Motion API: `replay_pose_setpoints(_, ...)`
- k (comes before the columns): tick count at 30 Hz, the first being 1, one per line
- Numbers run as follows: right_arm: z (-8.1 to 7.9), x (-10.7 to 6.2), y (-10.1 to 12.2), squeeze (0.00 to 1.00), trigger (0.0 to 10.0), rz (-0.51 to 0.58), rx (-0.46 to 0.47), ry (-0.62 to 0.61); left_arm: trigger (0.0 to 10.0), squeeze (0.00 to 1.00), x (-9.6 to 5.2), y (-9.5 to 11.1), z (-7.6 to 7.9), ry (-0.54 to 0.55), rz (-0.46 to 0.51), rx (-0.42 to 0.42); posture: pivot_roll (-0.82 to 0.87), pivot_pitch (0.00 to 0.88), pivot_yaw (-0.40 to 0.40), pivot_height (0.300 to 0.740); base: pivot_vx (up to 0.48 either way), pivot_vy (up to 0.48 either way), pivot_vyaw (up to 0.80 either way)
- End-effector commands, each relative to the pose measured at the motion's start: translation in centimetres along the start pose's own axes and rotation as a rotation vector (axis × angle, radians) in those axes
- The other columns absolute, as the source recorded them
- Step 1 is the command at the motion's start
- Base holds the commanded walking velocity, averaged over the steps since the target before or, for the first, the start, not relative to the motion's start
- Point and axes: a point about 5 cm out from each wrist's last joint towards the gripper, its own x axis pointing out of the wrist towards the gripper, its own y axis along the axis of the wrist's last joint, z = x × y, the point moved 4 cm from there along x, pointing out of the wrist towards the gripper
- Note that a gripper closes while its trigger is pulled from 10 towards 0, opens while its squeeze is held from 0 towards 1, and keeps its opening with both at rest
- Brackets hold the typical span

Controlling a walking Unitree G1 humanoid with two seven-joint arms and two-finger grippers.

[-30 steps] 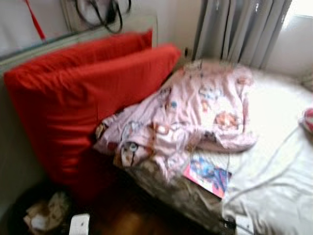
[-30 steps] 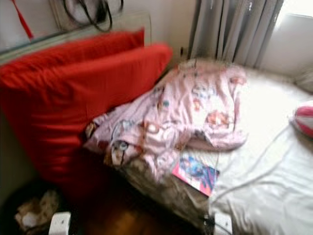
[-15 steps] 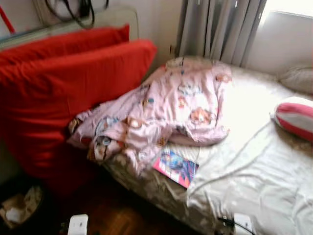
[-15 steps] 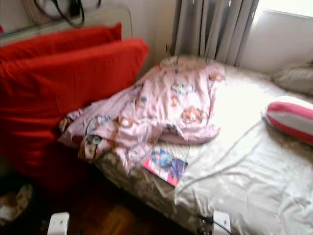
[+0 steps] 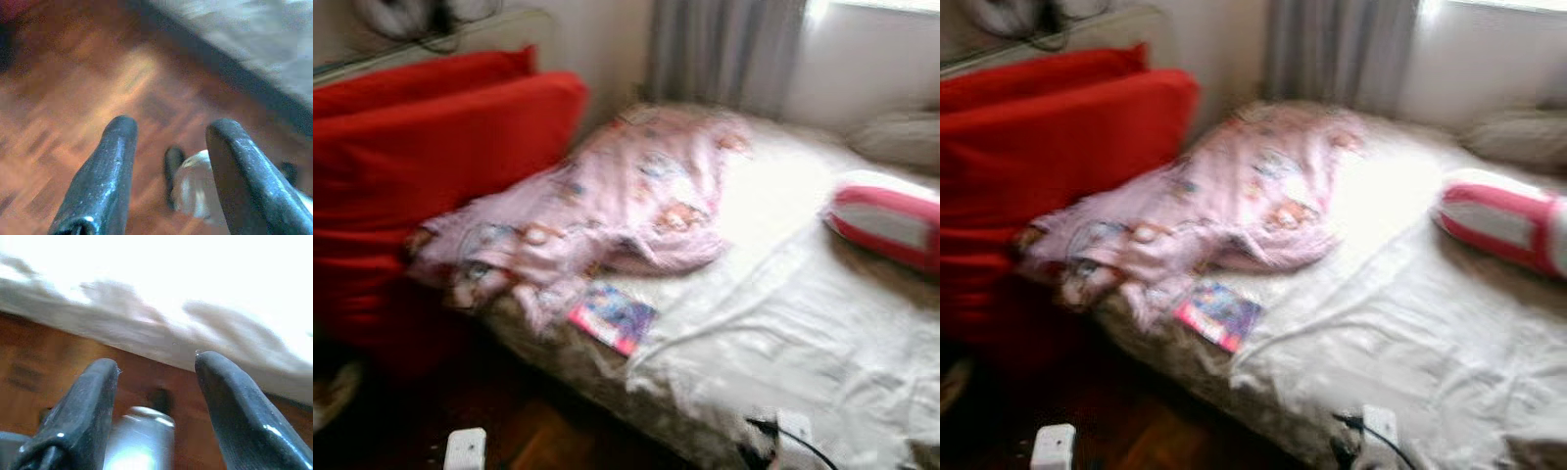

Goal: Clean up the room

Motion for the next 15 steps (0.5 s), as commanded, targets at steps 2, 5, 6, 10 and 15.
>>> replay_pose_setpoints(2,-0.31,0.0,-0.52,0.0,10.0,-0.016,0.019,0.002,10.0,0.0,-0.12,-0.18,-0.63,0.012,-0.008,0.008,0.11,0.0,-0.015,0.74,0.0,-0.322,-0.78)
replay_pose_setpoints(5,-0.29,0.0,-0.52,0.0,10.0,-0.014,0.025,0.0,10.0,0.0,-0.13,-0.22,-0.67,0.011,-0.011,0.009,0.11,0.0,-0.015,0.74,0.0,-0.324,-0.78)
replay_pose_setpoints(6,-0.29,0.0,-0.52,0.0,10.0,-0.014,0.025,0.0,10.0,0.0,-0.13,-0.22,-0.67,0.011,-0.011,0.009,0.11,0.0,-0.015,0.74,0.0,-0.322,-0.78)
replay_pose_setpoints(10,-0.27,0.0,-0.49,0.0,10.0,-0.013,0.028,-0.002,10.0,0.0,-0.14,-0.22,-0.76,0.012,-0.012,0.009,0.11,0.0,-0.015,0.74,0.0,-0.323,-0.78)
replay_pose_setpoints(15,-0.27,0.02,-0.44,0.0,10.0,-0.012,0.032,-0.004,10.0,0.0,-0.15,-0.19,-0.89,0.012,-0.013,0.011,0.1,0.0,-0.015,0.74,0.0,-0.322,-0.78)
